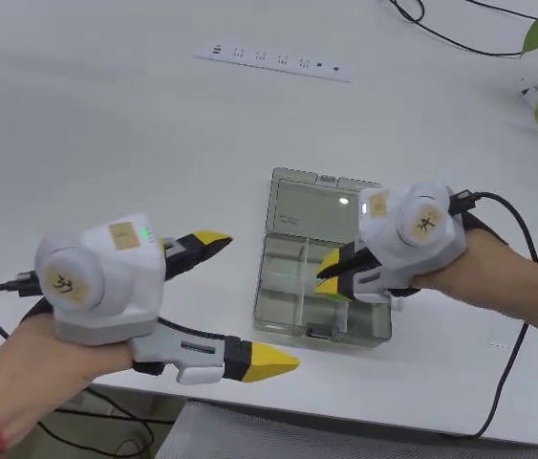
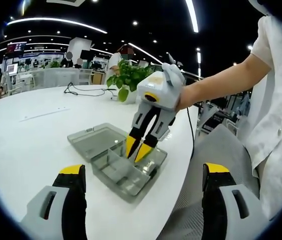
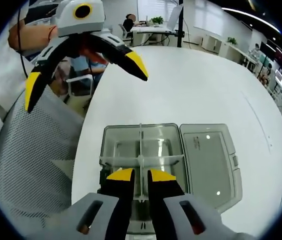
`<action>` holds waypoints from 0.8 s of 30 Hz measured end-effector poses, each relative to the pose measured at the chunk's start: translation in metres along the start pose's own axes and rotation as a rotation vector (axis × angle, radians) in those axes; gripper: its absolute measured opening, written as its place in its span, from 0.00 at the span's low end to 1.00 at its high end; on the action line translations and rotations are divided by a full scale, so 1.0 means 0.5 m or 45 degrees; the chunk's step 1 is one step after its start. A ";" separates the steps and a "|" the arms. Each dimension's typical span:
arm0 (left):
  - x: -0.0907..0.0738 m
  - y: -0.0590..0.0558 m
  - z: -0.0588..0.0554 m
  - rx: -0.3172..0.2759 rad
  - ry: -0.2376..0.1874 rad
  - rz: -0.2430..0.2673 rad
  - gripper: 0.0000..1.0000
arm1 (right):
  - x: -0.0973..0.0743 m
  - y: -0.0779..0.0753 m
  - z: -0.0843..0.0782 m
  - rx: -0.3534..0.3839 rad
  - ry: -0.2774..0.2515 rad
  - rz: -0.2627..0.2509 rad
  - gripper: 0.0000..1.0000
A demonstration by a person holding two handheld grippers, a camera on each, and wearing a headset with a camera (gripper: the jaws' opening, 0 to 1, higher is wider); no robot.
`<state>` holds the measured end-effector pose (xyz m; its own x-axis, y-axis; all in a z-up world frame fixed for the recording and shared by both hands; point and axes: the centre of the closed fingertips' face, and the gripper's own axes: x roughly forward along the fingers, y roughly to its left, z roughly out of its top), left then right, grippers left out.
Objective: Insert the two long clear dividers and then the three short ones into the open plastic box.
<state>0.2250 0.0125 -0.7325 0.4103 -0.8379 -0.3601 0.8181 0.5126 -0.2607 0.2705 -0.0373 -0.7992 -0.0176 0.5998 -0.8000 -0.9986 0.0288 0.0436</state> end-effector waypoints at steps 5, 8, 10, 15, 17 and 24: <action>-0.005 0.000 0.001 0.000 -0.003 0.001 0.99 | -0.040 -0.002 0.010 0.055 -0.076 -0.035 0.21; -0.008 -0.002 0.003 0.001 -0.006 0.001 0.99 | -0.067 -0.001 0.005 0.071 -0.105 -0.058 0.25; -0.010 -0.003 0.004 0.004 -0.006 0.000 0.99 | -0.087 -0.001 -0.002 0.090 -0.121 -0.075 0.27; -0.015 -0.008 0.008 0.004 -0.013 -0.003 1.00 | -0.134 0.003 -0.040 0.126 -0.122 -0.128 0.35; -0.016 -0.009 0.007 0.007 -0.010 -0.003 1.00 | -0.147 0.008 -0.054 0.138 -0.119 -0.137 0.36; -0.021 -0.008 0.006 0.006 -0.008 -0.004 1.00 | -0.187 0.025 -0.126 0.174 -0.043 -0.167 0.44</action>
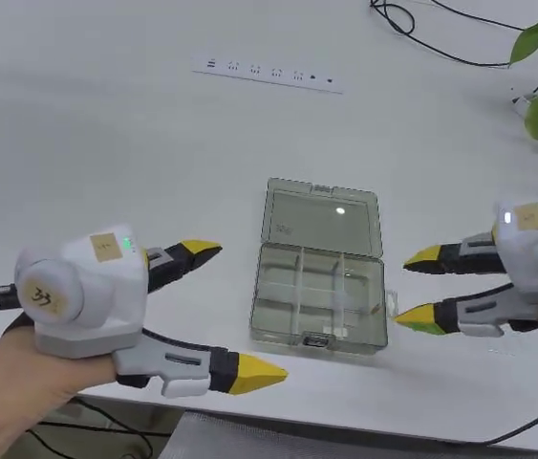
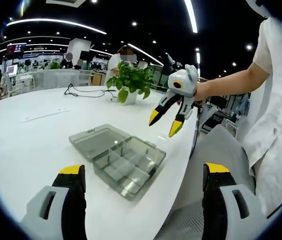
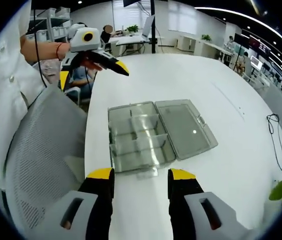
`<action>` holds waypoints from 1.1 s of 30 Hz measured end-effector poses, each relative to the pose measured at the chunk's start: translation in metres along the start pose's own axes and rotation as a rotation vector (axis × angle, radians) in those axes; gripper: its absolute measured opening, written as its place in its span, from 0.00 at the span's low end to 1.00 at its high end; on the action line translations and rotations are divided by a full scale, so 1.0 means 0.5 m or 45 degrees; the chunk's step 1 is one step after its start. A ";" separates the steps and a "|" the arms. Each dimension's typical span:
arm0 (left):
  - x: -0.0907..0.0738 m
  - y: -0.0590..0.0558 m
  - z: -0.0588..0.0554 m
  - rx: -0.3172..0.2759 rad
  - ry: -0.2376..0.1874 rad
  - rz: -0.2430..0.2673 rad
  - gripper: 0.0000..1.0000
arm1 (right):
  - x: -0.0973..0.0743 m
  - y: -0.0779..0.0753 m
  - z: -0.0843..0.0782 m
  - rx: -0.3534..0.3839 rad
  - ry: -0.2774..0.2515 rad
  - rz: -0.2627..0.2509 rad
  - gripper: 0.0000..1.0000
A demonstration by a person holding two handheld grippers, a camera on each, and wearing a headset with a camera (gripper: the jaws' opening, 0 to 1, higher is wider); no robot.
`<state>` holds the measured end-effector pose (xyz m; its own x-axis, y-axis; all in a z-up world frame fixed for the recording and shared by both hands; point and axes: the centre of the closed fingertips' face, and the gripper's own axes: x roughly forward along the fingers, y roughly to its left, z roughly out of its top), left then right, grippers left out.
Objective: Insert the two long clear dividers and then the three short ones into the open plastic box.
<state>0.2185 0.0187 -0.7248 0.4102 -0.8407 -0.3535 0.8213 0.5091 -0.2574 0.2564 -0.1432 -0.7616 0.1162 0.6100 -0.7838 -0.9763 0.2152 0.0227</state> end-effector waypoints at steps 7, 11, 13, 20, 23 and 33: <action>-0.004 0.003 0.000 0.001 0.004 0.002 0.99 | -0.030 -0.019 -0.116 -0.032 0.184 -0.017 0.45; -0.006 0.003 0.002 0.002 0.004 0.000 0.99 | -0.040 -0.028 -0.183 -0.065 0.298 -0.001 0.47; -0.006 0.004 0.002 0.000 0.005 0.000 0.99 | -0.044 -0.034 -0.209 -0.058 0.344 -0.001 0.48; -0.003 0.009 0.003 -0.002 0.007 0.005 0.99 | -0.052 -0.060 -0.276 -0.109 0.470 0.013 0.47; -0.002 0.010 0.002 -0.004 0.011 0.003 0.99 | -0.050 -0.064 -0.302 -0.140 0.535 0.037 0.47; -0.003 0.012 0.002 -0.010 0.018 0.003 0.98 | -0.044 -0.070 -0.336 -0.208 0.614 0.051 0.44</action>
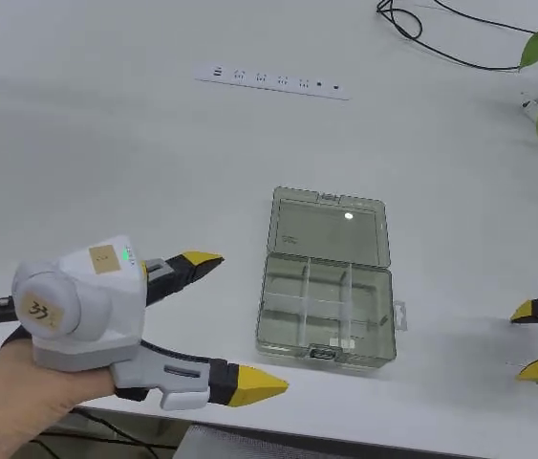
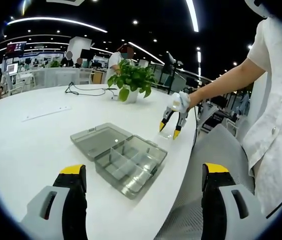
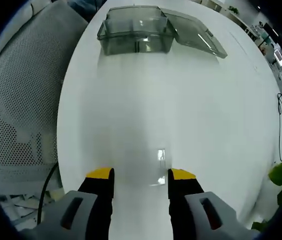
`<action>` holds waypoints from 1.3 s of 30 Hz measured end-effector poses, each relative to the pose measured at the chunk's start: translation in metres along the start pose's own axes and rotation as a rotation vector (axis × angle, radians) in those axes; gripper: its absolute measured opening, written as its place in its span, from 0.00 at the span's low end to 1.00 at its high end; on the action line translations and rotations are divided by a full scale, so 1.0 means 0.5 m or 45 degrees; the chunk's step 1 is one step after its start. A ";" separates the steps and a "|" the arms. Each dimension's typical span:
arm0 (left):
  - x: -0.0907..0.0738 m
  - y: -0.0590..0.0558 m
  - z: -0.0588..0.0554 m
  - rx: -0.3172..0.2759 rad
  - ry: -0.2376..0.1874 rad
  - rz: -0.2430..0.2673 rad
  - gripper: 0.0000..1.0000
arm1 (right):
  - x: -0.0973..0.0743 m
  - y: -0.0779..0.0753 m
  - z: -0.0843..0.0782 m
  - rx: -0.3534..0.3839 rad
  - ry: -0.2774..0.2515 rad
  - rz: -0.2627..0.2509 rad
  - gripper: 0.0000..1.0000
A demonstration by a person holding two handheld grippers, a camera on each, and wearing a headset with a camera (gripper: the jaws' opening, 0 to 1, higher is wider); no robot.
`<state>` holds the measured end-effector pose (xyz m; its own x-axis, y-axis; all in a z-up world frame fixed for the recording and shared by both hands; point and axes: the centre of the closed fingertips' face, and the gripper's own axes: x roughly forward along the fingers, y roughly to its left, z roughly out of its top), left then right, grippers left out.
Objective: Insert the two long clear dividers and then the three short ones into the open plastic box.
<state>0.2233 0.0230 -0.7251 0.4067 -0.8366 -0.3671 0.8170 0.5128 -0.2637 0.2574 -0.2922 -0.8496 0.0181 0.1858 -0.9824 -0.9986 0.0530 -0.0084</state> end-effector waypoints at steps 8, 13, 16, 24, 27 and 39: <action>0.003 0.001 0.002 0.004 0.002 -0.006 0.98 | -0.002 -0.006 0.002 0.014 -0.011 -0.006 0.33; 0.004 0.001 0.000 0.004 0.006 -0.007 0.98 | -0.001 -0.005 0.000 0.021 -0.001 -0.022 0.33; 0.004 0.001 -0.001 0.002 0.006 -0.006 0.98 | -0.007 0.003 0.007 -0.008 0.004 -0.033 0.33; 0.002 0.003 0.005 -0.005 0.001 0.000 0.96 | -0.064 0.007 0.115 -0.044 -0.136 -0.131 0.33; 0.003 0.002 0.013 -0.019 -0.010 0.002 0.95 | -0.091 0.013 0.159 -0.060 -0.186 -0.159 0.33; 0.033 -0.035 0.064 -0.116 -0.065 -0.033 0.85 | -0.193 0.035 0.326 -0.073 -0.367 -0.300 0.33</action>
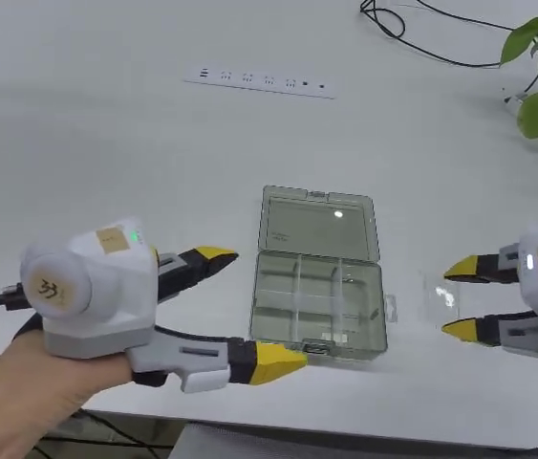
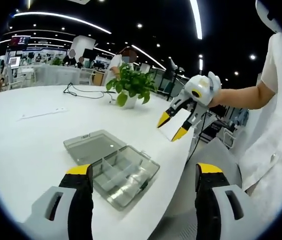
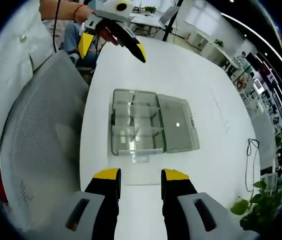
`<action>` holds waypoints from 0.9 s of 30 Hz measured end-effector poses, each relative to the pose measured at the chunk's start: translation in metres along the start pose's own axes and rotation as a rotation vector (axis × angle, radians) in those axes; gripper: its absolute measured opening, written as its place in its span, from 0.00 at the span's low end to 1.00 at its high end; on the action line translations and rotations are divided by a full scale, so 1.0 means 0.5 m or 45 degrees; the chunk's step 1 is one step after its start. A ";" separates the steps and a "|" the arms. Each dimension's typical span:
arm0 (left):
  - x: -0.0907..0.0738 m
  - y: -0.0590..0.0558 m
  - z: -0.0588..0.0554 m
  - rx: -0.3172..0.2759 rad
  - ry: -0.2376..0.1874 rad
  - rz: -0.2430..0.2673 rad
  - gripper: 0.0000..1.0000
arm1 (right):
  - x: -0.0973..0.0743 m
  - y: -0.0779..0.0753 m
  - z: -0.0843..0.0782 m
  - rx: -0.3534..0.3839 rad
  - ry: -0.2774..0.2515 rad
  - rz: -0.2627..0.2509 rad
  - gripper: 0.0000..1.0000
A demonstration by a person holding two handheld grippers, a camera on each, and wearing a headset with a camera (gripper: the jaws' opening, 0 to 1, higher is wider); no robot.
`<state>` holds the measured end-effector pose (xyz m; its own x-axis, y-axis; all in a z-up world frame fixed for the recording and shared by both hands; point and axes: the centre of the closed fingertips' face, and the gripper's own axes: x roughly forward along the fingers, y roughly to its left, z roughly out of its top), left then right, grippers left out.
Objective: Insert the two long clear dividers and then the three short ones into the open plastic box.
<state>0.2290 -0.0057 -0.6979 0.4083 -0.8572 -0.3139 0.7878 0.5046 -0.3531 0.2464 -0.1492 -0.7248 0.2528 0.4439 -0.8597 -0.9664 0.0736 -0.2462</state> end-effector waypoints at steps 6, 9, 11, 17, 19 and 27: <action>0.026 -0.029 0.036 -0.117 -0.067 -0.035 0.77 | -0.010 0.017 0.070 -0.024 -0.051 -0.032 0.33; 0.036 -0.040 0.048 -0.170 -0.082 -0.048 0.73 | -0.014 0.026 0.100 -0.049 -0.067 -0.046 0.33; 0.041 -0.048 0.046 -0.223 -0.058 -0.065 0.70 | -0.014 0.030 0.114 -0.063 -0.071 -0.057 0.33; 0.055 -0.058 0.052 -0.345 -0.077 -0.097 0.56 | -0.013 0.040 0.148 -0.105 -0.078 -0.077 0.33; 0.060 -0.057 0.056 -0.394 -0.099 -0.098 0.53 | -0.014 0.043 0.156 -0.107 -0.086 -0.078 0.33; 0.078 -0.077 0.041 -0.562 -0.094 -0.153 0.35 | -0.017 0.042 0.185 -0.123 -0.102 -0.112 0.33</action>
<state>0.2239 -0.0609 -0.6785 0.3704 -0.9093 -0.1894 0.5666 0.3828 -0.7296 0.2196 -0.0686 -0.6814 0.3279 0.5096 -0.7955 -0.9308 0.0304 -0.3642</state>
